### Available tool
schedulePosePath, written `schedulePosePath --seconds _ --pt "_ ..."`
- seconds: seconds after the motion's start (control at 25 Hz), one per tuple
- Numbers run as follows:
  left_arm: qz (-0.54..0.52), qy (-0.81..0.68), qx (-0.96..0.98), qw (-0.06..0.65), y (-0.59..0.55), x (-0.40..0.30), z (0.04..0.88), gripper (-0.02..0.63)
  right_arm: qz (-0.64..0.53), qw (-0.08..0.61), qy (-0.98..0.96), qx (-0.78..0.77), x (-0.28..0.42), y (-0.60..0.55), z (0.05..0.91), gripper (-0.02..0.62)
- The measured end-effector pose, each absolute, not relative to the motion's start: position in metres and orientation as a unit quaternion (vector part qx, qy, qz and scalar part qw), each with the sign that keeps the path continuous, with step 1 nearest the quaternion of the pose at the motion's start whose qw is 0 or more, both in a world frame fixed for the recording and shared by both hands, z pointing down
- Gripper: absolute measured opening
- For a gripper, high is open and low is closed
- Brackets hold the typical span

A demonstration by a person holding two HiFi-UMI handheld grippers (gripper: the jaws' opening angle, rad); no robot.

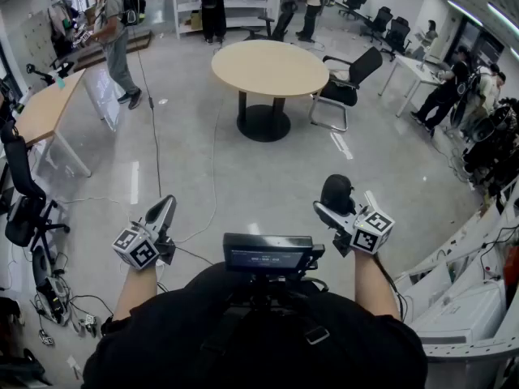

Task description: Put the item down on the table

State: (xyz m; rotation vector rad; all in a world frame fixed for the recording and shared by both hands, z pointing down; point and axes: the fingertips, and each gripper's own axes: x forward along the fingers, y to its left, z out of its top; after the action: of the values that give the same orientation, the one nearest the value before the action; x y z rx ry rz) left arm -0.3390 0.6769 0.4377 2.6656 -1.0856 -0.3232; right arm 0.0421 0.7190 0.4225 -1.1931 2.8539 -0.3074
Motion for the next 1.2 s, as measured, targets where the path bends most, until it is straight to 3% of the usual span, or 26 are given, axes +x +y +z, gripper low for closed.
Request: schedulePosePath --seconds 0.76,1.2 --pt "-0.122 -0.364 0.913 0.135 0.657 -0.376 0.448 -0.003 -0.110 0.003 0.920 -0.377 -0.007 0.700 0.422 0.272" --pt "-0.119 -0.382 0.904 0.152 0.644 -0.463 0.461 -0.003 -0.125 -0.005 0.927 -0.353 -0.098 0.671 0.425 0.270"
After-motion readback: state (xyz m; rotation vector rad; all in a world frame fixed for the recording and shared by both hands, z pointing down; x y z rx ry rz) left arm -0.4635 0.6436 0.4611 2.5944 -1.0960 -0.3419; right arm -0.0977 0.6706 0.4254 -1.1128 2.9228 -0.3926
